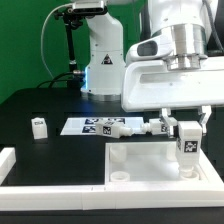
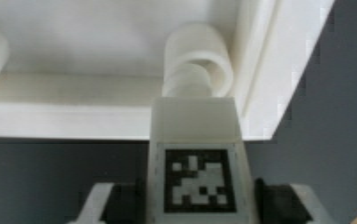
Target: Assemble one leg
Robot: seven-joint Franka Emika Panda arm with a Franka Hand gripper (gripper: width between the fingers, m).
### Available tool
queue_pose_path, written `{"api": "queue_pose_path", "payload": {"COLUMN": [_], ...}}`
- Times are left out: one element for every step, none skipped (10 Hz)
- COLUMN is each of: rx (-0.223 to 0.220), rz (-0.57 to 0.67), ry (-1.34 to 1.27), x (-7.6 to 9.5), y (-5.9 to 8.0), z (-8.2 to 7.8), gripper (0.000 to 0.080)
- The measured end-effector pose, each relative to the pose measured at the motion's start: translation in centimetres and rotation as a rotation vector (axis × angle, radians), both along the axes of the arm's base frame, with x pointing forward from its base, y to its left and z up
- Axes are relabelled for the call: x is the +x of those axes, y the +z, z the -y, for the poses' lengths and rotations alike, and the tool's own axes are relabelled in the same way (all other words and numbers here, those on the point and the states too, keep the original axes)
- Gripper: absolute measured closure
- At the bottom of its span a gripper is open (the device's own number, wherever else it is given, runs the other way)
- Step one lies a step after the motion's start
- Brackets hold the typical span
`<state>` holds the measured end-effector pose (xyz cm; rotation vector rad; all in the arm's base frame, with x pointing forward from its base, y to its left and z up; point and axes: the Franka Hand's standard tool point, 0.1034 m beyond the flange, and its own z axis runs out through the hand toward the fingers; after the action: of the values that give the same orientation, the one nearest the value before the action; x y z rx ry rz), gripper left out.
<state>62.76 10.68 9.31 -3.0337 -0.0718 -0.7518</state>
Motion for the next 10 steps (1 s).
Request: {"api": "queue_pose_path", "payload": {"rx": [0.001, -0.001, -0.001, -0.002, -0.004, -0.007, -0.011, -0.017, -0.023, -0.024], "rz": [-0.003, -0.006, -0.007, -0.011, -0.015, -0.009, 0.015, 0.048, 0.068, 0.073], "ry": [0.002, 0.004, 0.003, 0.006, 0.006, 0.008, 0.011, 0.011, 0.013, 0.012], "x": [-0.2, -0.2, -0.2, -0.3, -0.5, -0.5, -0.4, -0.4, -0.4, -0.4], "y": [-0.3, -0.5, -0.6, -0.8, -1.1, -1.4, -1.5, -1.5, -1.5, -1.5], "z": [-0.4, -0.4, -0.3, -0.5, -0.5, -0.5, -0.8, -0.9, -0.8, -0.7], "gripper": [0.0514, 0.0514, 0.0514, 0.0514, 0.0514, 0.0514, 0.0514, 0.0514, 0.0514, 0.0514]}}
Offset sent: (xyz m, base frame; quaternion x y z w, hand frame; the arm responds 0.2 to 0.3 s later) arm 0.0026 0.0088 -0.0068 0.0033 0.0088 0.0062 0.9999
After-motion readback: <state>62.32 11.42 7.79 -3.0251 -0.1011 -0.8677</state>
